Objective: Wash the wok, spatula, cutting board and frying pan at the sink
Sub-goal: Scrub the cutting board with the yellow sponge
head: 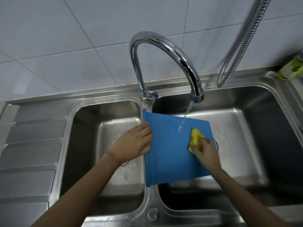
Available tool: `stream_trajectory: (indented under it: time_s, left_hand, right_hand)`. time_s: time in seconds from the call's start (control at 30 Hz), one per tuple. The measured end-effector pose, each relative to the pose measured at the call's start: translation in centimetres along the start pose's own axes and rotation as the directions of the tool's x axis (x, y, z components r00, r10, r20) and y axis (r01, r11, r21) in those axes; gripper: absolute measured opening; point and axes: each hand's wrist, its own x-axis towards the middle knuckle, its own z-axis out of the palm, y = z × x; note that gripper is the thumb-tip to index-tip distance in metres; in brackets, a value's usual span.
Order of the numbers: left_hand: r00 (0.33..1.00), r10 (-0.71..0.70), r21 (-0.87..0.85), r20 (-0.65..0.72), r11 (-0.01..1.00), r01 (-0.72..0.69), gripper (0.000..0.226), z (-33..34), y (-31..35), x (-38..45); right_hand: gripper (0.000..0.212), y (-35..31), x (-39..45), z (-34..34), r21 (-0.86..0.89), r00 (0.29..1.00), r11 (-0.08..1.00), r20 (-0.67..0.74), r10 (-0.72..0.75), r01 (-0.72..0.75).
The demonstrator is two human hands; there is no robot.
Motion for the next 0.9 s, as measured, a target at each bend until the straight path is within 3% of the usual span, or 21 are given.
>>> stream_trajectory:
  time_s: [0.13, 0.27, 0.33, 0.47, 0.53, 0.6, 0.7, 0.8, 0.9]
  left_hand:
    - [1.0, -0.002, 0.016, 0.013, 1.0, 0.002, 0.016, 0.1, 0.2, 0.1]
    - [1.0, -0.013, 0.013, 0.002, 1.0, 0.013, 0.017, 0.3, 0.1, 0.0]
    - [1.0, -0.019, -0.003, 0.0, 1.0, 0.019, 0.018, 0.5, 0.1, 0.1]
    - [1.0, -0.011, 0.001, 0.017, 1.0, 0.011, 0.017, 0.4, 0.3, -0.1]
    - [1.0, -0.011, 0.002, 0.01, 1.0, 0.011, 0.017, 0.3, 0.3, 0.0]
    - [1.0, -0.021, 0.011, -0.003, 1.0, 0.021, 0.016, 0.1, 0.5, 0.1]
    - [1.0, -0.024, 0.023, -0.003, 0.999, 0.024, 0.016, 0.0, 0.7, 0.5]
    - [1.0, -0.021, 0.016, 0.013, 1.0, 0.02, 0.018, 0.0, 0.6, 0.6]
    - [1.0, -0.007, 0.006, 0.007, 1.0, 0.007, 0.015, 0.1, 0.3, 0.5]
  right_hand:
    - [0.06, -5.6, -5.9, 2.1, -0.074, 0.943, 0.94, 0.052, -0.33, 0.333]
    - [0.069, -4.6, -5.8, 2.2, -0.266, 0.904, 0.866, 0.055, -0.424, 0.422]
    - [0.06, -2.3, -4.1, 1.8, -0.324, 0.933, 0.876, 0.08, -0.351, 0.357]
    - [0.051, 3.1, 0.1, -0.6, -0.481, 0.989, 0.869, 0.138, -0.061, 0.12]
    - [0.046, 5.0, 1.3, -1.8, -0.472, 0.976, 0.881, 0.176, 0.132, -0.034]
    - [0.043, 5.1, 1.0, -2.0, -0.403, 0.965, 0.909, 0.178, 0.195, -0.109]
    - [0.046, 1.6, -2.7, -0.8, -0.246, 0.991, 0.969, 0.113, 0.067, -0.037]
    - [0.054, -3.2, -8.5, 1.1, -0.049, 0.979, 0.983, 0.12, -0.167, 0.174]
    - [0.061, -5.5, -11.9, 3.1, -0.055, 0.931, 0.931, 0.08, -0.355, 0.36]
